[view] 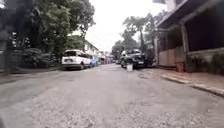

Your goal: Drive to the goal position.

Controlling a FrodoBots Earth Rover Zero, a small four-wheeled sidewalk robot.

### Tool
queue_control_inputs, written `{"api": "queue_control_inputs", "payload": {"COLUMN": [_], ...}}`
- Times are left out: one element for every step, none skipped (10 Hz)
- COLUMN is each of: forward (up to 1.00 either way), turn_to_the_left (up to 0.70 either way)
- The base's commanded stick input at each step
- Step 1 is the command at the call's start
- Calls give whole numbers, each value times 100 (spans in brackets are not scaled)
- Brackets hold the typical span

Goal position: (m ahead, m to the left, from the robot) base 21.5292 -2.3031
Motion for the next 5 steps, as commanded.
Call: {"api": "queue_control_inputs", "payload": {"forward": [100,100,100,100,100], "turn_to_the_left": [16,0,0,0,0]}}
